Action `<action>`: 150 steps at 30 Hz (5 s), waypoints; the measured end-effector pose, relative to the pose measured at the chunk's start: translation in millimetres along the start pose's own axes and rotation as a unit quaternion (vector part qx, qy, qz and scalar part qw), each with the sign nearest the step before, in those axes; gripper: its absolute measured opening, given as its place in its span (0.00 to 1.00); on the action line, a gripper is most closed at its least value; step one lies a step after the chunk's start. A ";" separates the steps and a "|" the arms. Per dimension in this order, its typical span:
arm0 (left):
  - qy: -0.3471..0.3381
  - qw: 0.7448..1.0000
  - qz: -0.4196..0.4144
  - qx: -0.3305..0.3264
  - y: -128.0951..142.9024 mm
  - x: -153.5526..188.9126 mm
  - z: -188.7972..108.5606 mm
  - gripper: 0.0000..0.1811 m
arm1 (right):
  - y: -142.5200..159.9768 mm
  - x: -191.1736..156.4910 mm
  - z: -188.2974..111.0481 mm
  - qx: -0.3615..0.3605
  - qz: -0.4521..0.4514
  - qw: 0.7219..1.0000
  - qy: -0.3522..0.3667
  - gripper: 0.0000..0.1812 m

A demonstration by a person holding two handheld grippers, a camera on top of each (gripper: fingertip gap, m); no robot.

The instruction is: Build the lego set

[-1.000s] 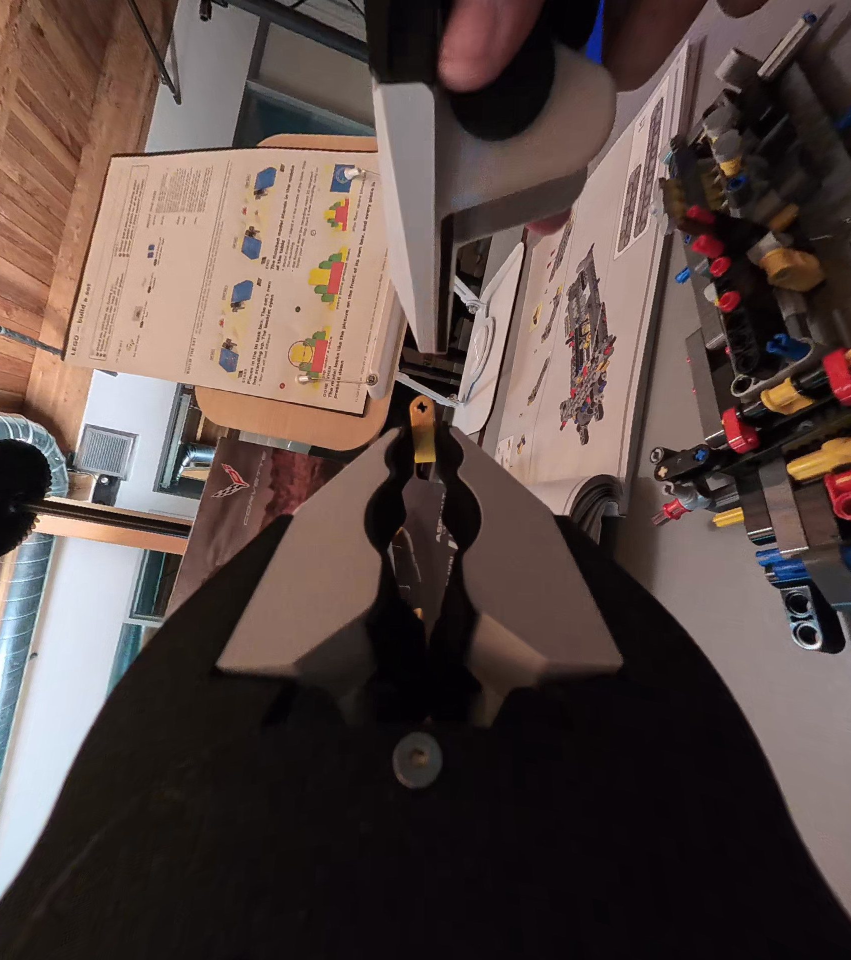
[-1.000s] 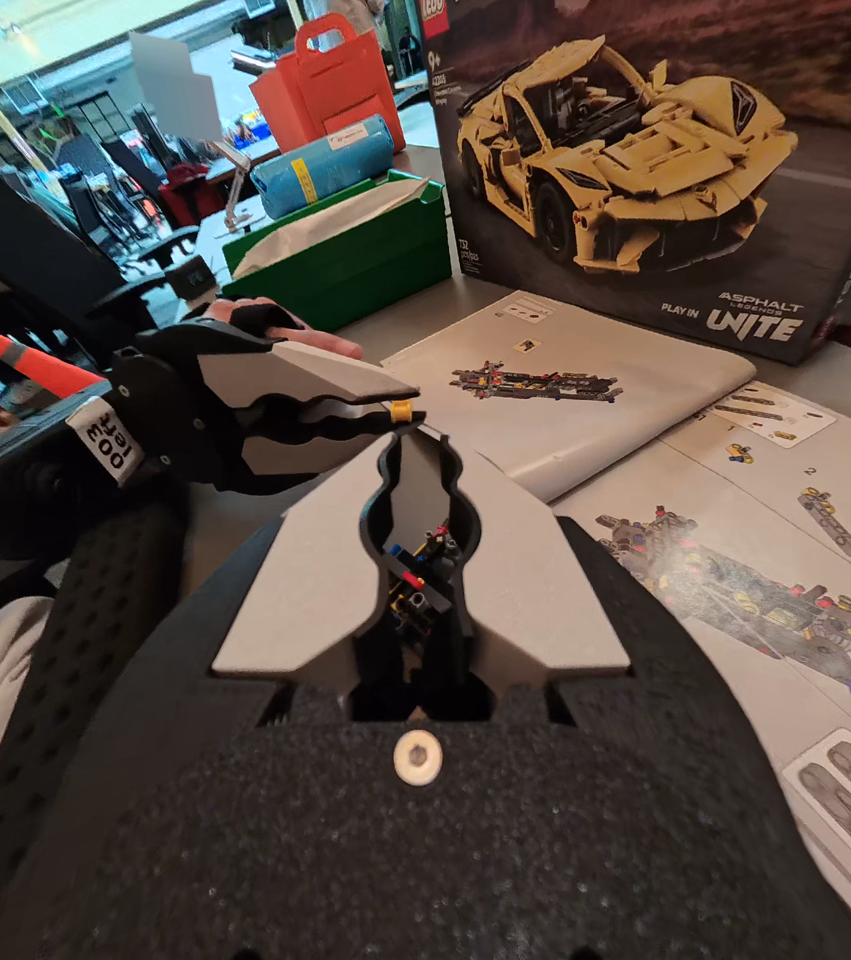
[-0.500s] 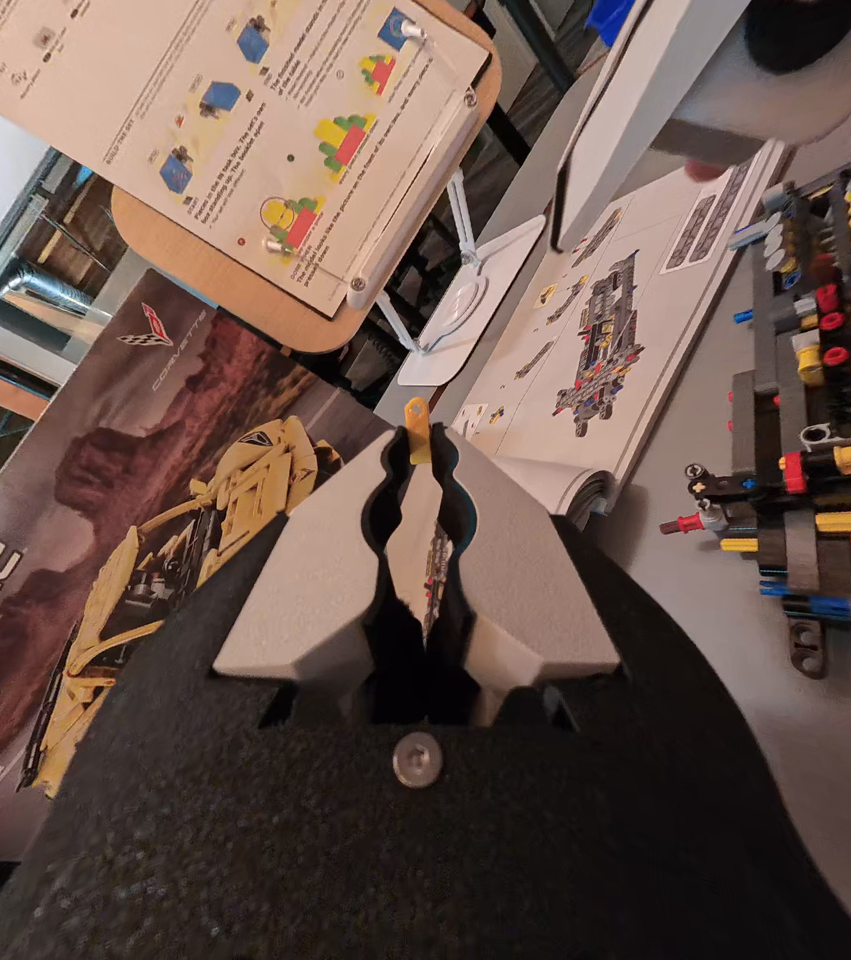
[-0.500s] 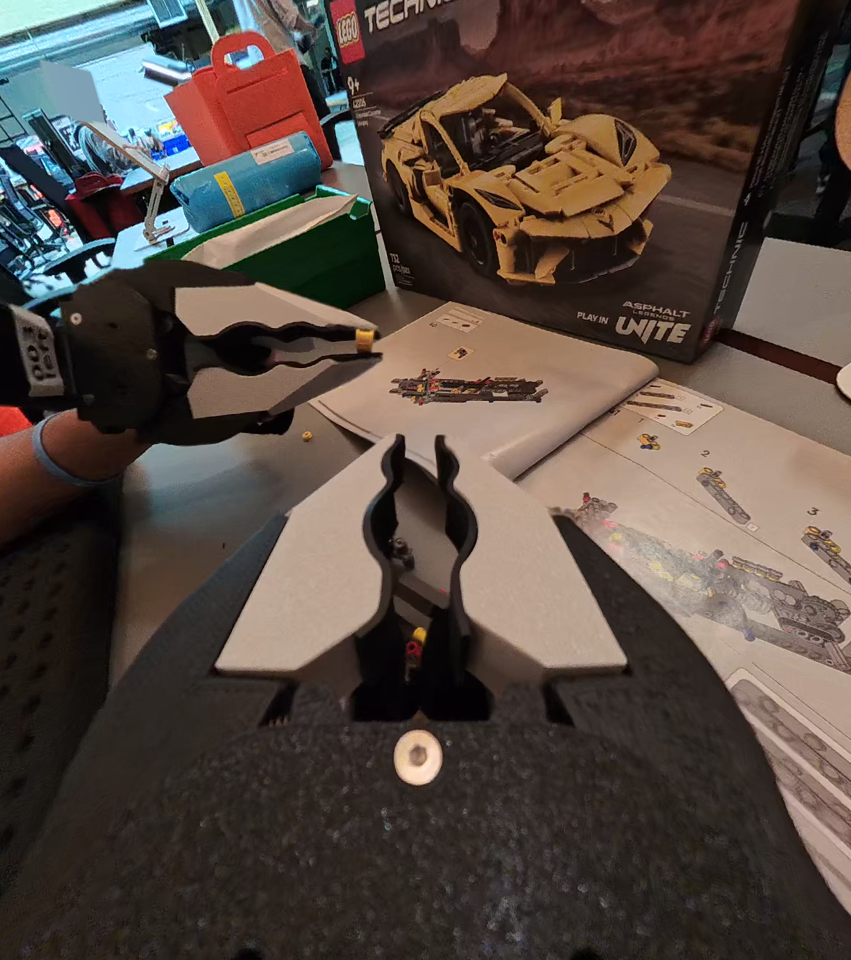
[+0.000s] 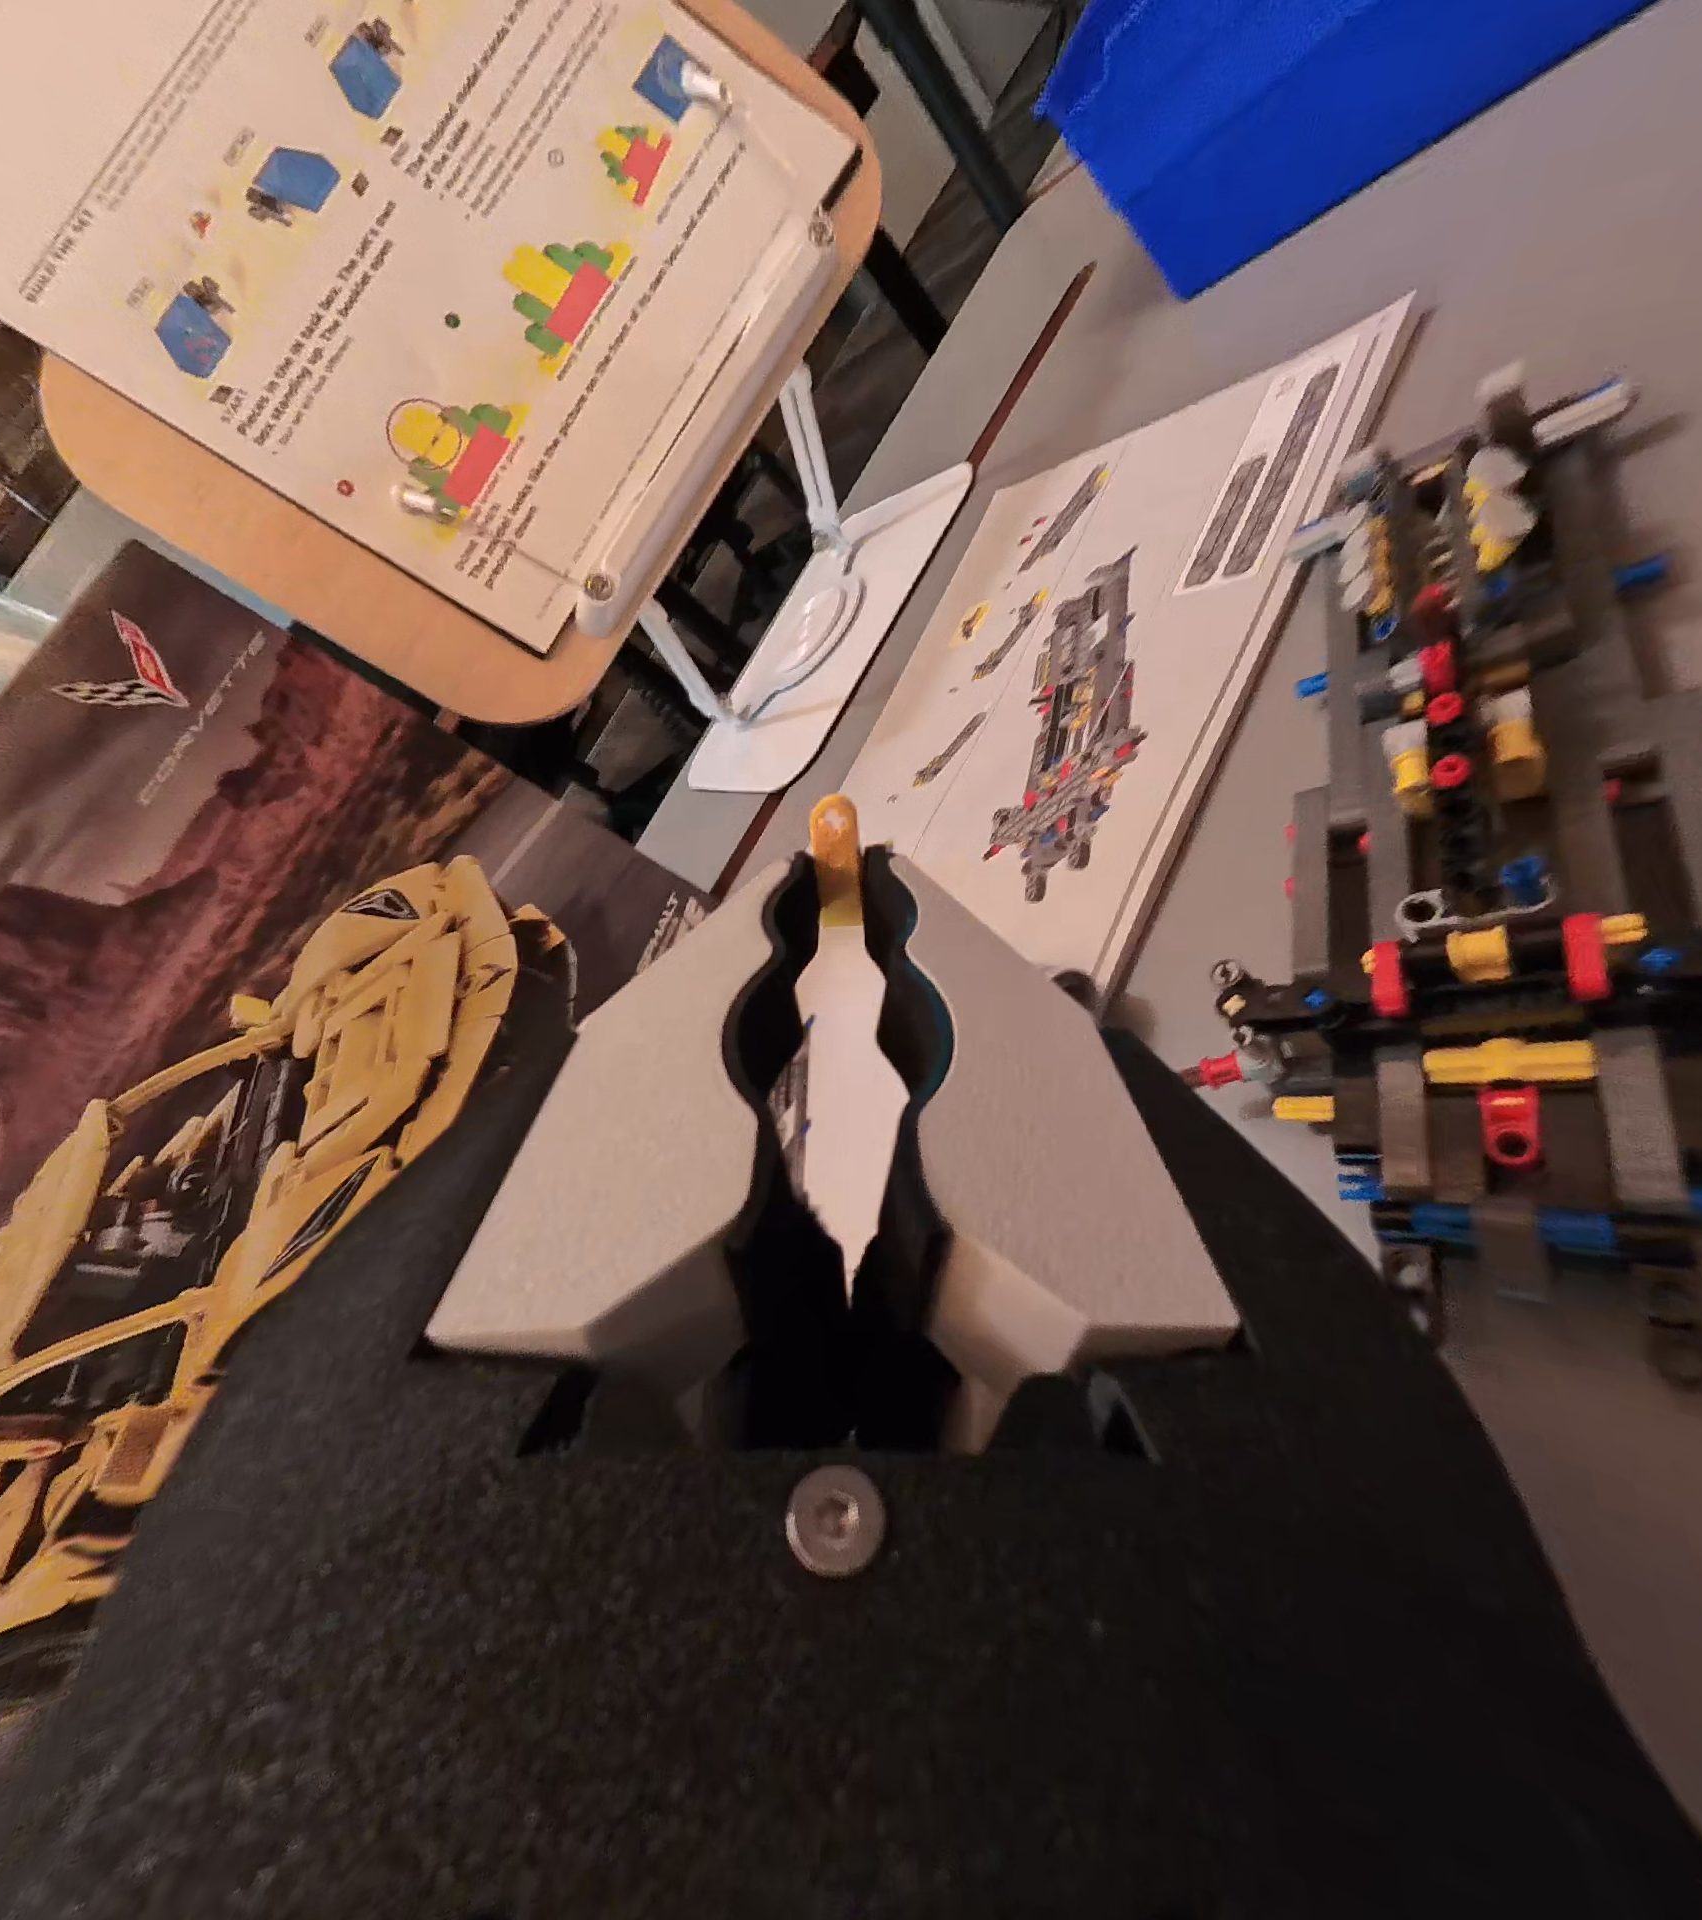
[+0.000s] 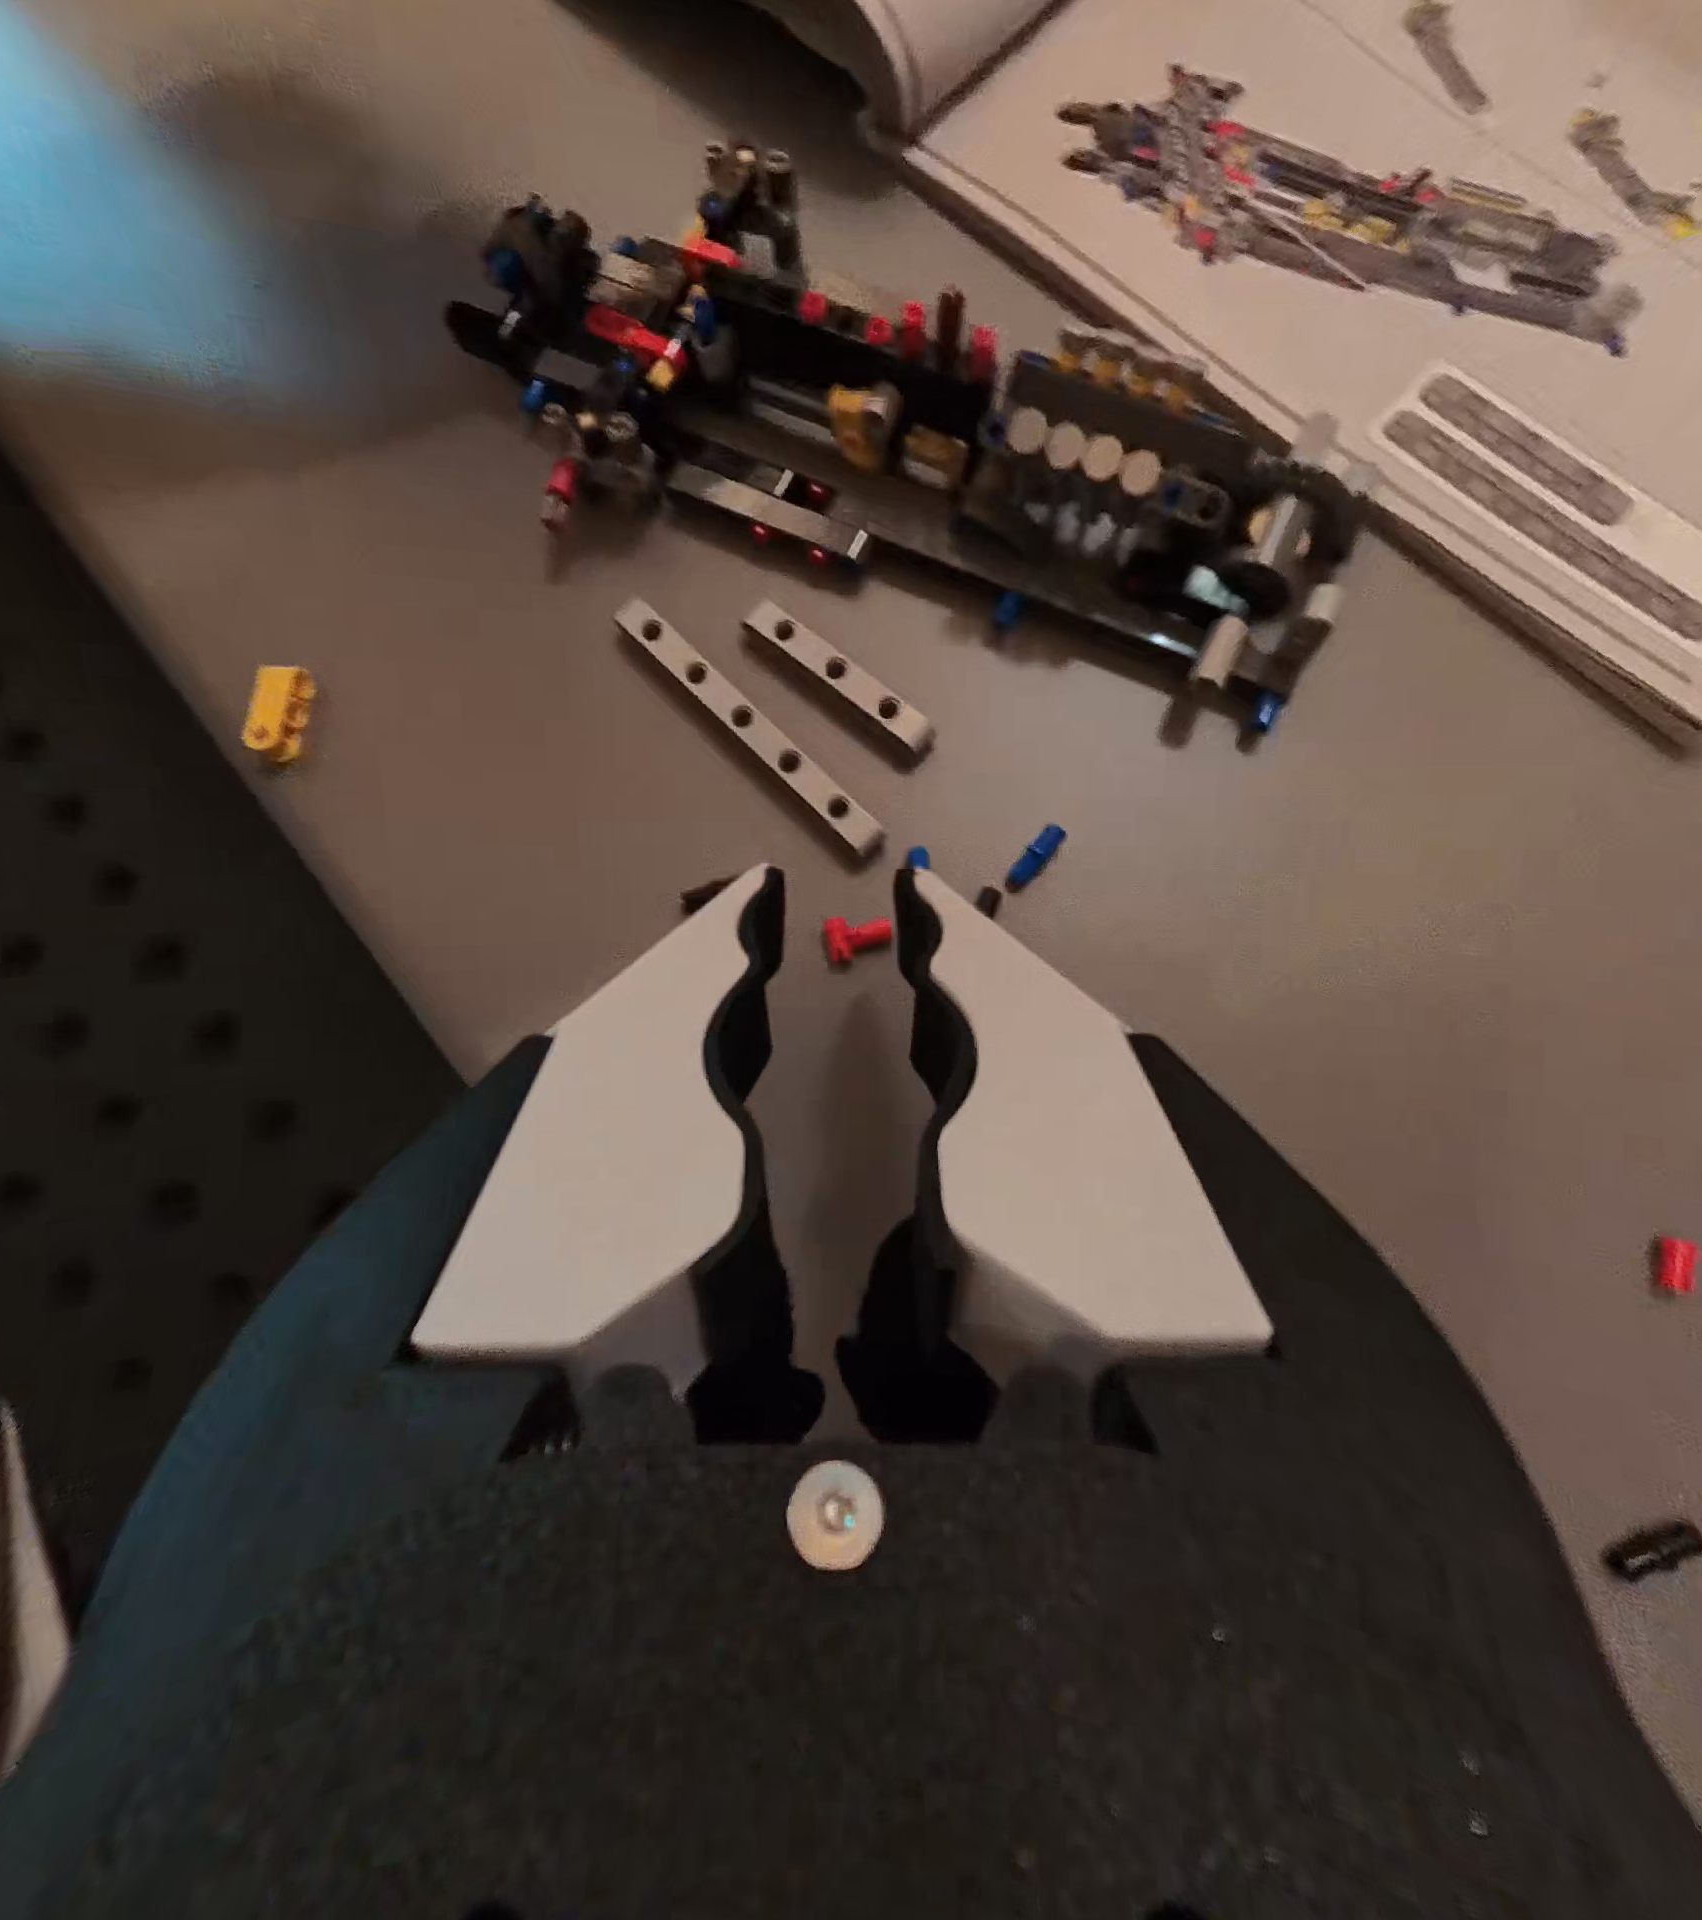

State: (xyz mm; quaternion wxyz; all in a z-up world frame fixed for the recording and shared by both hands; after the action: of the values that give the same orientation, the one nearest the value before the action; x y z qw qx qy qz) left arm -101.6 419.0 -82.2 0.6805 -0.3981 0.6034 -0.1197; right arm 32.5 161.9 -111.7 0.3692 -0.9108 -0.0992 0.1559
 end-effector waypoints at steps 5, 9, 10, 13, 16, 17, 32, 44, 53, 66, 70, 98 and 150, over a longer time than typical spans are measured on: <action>0.001 1.000 0.022 0.013 -4.9 7.7 -2.6 0.04 | 11.5 11.1 6.4 -0.005 0.003 1.000 0.026 0.09; 0.001 0.999 0.033 0.015 -4.8 9.5 -2.9 0.04 | 10.2 16.9 13.5 -0.032 0.013 0.999 0.003 0.08; 0.001 0.999 0.033 0.014 -4.5 9.2 -2.9 0.04 | 9.2 17.2 13.6 -0.042 0.007 0.999 0.002 0.08; -0.004 0.999 0.037 0.015 -4.3 6.8 -3.6 0.04 | 8.3 21.3 13.8 -0.052 -0.014 0.998 0.007 0.05; -0.006 0.999 0.036 0.017 -4.6 4.9 -4.3 0.04 | 8.8 25.4 15.1 -0.040 -0.013 0.999 -0.008 0.05; -0.007 0.999 0.038 0.017 -4.6 4.7 -4.5 0.04 | 9.1 26.1 16.2 -0.032 -0.009 0.999 -0.017 0.05; -0.097 0.986 0.131 0.028 -10.7 14.6 -2.5 0.03 | -30.3 10.9 15.8 0.166 0.018 0.986 0.002 0.02; -0.198 0.954 0.219 0.044 -23.1 26.5 -3.3 0.03 | -121.7 24.8 90.3 0.406 0.329 0.780 -0.343 0.02; -0.202 0.948 0.244 0.028 -24.8 32.2 -1.8 0.03 | -117.7 21.1 106.8 0.445 0.412 0.699 -0.380 0.01; -0.194 0.949 0.247 0.011 -23.6 37.7 1.5 0.03 | -117.7 20.2 104.6 0.462 0.422 0.690 -0.364 0.01; -0.197 0.946 0.257 0.010 -24.2 39.2 1.2 0.03 | -115.9 21.9 108.9 0.467 0.434 0.678 -0.365 0.01; -0.181 0.888 0.413 0.086 -19.8 58.0 -1.7 0.03 | -112.8 25.6 81.6 0.338 0.316 0.864 -0.201 0.02; -0.072 0.949 0.181 0.249 -35.2 40.8 -53.5 0.03 | -117.2 13.2 57.6 0.273 -0.042 0.879 -0.388 0.10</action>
State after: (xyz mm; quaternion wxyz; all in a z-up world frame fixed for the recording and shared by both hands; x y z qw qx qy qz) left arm -129.6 348.4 -85.3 0.8100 -0.1077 0.5657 -0.1112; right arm 16.5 285.8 -71.1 0.5409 -0.6357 -0.2261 0.5021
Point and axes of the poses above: each gripper's, where its closed fingertips meet, z out along the fingers, y out of its underside, x = y × z across the jaws, the point moved 9 cm from there along -z, back along the fingers, and after that the axes turned 14 degrees about -y, right-handed, at the moved point
